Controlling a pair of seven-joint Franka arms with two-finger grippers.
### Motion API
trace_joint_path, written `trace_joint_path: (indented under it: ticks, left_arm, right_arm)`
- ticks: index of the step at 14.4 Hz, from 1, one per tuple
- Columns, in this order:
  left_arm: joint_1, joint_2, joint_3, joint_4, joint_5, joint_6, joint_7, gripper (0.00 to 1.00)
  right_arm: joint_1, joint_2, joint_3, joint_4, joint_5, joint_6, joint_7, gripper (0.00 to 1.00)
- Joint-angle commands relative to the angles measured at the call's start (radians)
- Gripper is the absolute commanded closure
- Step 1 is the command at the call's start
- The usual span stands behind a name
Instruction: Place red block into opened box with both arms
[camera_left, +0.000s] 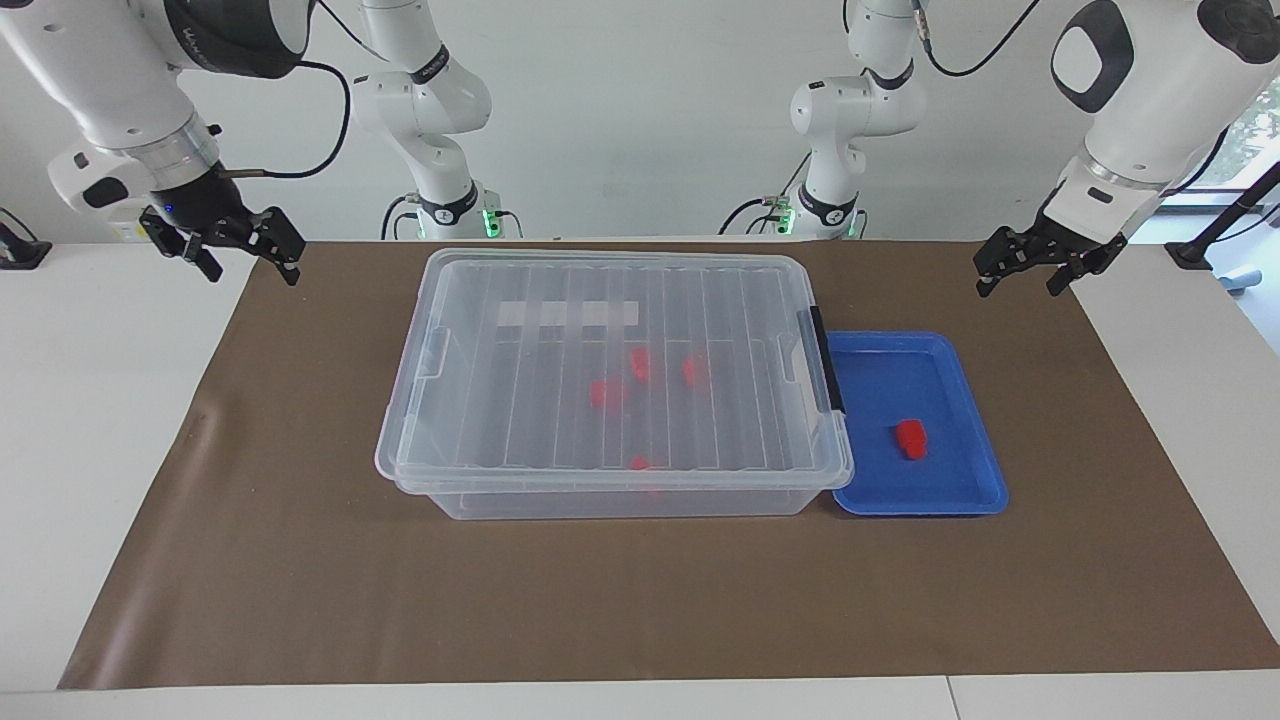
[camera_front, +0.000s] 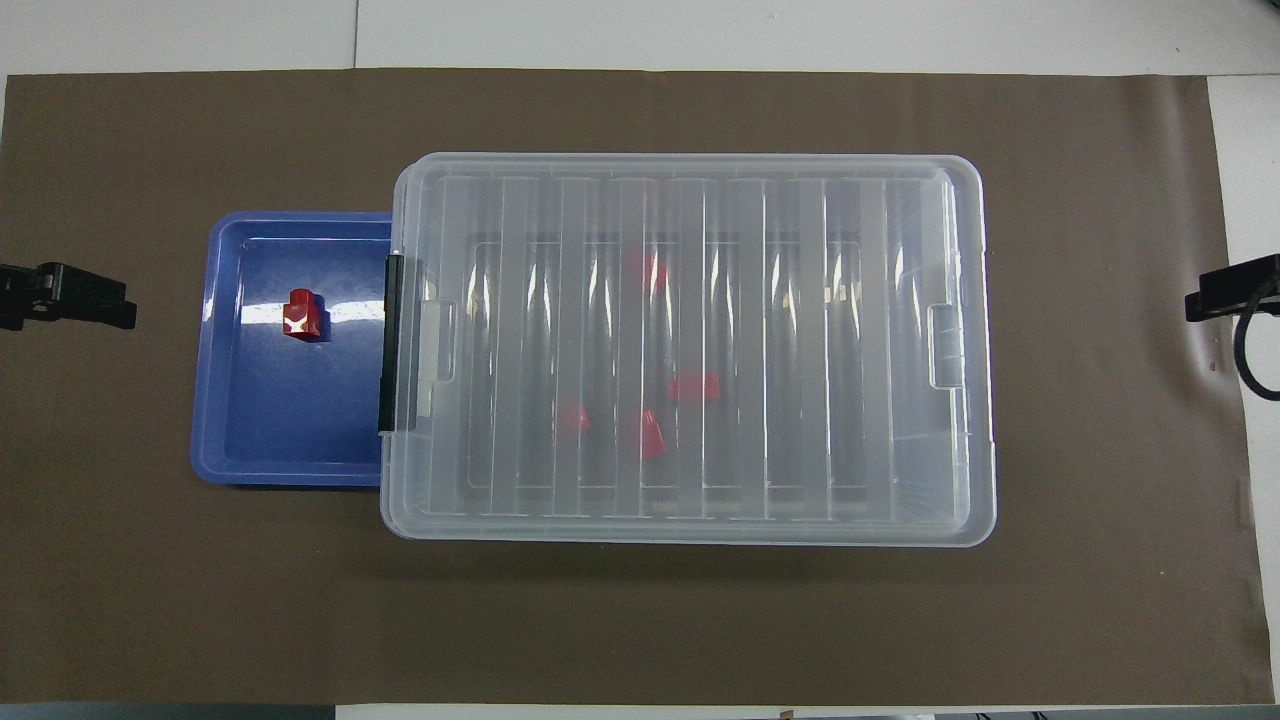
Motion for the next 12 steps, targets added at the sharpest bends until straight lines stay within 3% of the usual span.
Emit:
trace_joint_path:
  ticks: [1,6,12]
  left_arm:
    - [-0.001,-0.017,0.002,-0.010,0.019,-0.009,0.007,0.00]
    - [-0.001,-0.016,0.002,-0.010,0.019,-0.009,0.007,0.00]
    - [-0.001,-0.017,0.002,-0.010,0.019,-0.009,0.007,0.00]
  right_arm:
    - [-0.001,-0.015,0.010,-0.017,0.013,-0.003,0.017,0.00]
    - [0.000,-0.023,0.053,-0.043,0.030,0.051,0.087,0.00]
    - [0.054,-0.049,0.068,-0.189,0.073,0.204,0.169,0.00]
